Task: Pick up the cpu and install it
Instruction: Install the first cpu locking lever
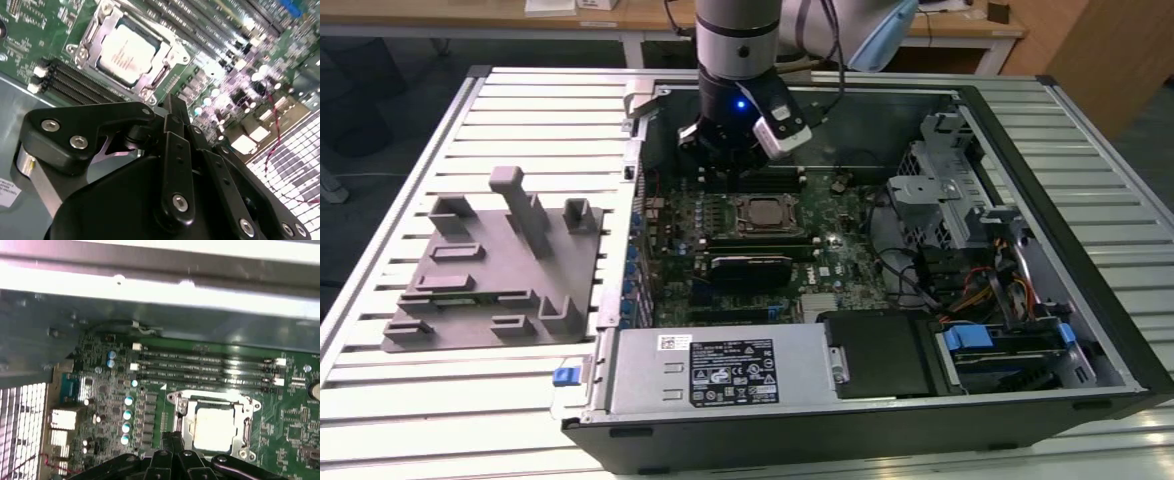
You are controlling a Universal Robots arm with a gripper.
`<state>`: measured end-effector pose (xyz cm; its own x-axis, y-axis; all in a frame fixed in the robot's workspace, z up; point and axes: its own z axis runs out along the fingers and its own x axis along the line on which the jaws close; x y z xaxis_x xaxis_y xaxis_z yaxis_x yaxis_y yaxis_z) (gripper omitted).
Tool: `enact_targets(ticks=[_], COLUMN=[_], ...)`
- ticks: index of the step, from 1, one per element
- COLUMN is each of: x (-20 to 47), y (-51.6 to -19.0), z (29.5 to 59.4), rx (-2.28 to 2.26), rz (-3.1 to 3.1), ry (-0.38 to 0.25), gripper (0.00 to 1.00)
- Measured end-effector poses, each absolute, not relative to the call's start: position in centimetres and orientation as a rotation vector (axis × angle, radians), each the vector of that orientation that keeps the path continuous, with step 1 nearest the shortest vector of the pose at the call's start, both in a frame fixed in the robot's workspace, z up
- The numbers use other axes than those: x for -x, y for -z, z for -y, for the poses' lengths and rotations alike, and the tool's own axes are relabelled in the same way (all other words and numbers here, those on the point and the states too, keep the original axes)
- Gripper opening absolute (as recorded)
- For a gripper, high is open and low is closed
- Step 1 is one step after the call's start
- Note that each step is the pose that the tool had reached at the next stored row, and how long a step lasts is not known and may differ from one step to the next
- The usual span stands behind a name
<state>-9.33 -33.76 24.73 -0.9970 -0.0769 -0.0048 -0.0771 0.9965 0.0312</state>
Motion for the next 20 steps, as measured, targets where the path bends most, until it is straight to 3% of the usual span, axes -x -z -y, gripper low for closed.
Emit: enact_targets(ticks=[20], x=[10.0], y=[-25.3], z=[30.7], rx=[0.116], rz=[-3.135], ry=[-0.049], gripper=[0.11])
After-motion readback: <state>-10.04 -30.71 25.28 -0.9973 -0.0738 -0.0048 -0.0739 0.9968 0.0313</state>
